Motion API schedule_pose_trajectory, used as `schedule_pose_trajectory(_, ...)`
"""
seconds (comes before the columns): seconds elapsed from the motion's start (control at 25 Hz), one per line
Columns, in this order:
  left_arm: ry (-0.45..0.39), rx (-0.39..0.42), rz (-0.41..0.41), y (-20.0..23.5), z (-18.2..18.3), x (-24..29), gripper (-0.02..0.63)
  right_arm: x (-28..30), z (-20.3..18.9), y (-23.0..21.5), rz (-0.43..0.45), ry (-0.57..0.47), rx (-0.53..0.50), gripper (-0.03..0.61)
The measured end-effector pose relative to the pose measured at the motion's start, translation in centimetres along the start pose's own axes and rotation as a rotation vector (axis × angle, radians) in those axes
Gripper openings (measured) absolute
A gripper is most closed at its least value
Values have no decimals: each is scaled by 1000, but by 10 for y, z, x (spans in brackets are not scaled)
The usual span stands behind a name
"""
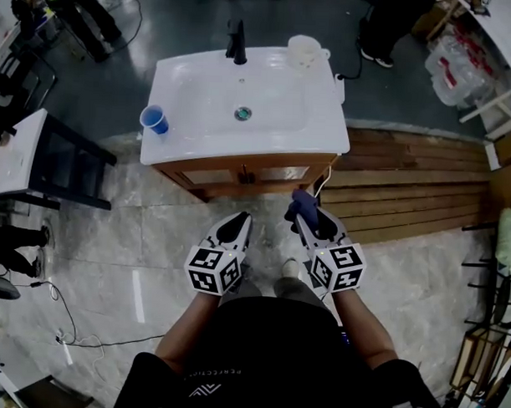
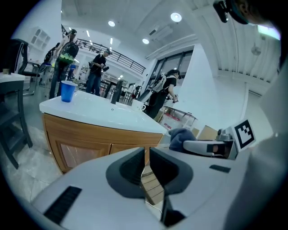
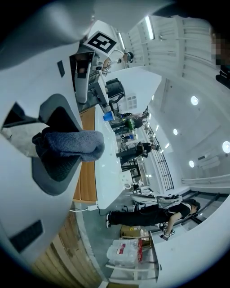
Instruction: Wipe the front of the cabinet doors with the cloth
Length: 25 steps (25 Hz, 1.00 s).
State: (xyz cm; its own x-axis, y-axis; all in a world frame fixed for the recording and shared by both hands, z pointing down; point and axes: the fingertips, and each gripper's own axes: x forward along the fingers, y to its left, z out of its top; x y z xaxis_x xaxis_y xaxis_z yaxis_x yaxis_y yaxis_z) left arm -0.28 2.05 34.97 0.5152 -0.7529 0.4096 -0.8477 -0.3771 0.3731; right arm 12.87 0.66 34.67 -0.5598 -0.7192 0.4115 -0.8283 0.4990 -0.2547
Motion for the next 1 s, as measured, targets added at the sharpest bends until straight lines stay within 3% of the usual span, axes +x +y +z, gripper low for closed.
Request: schedule_pose_trajectory(1.0, -20, 26, 32, 11, 1, -28, 38, -8, -16, 31, 31, 6, 24, 152)
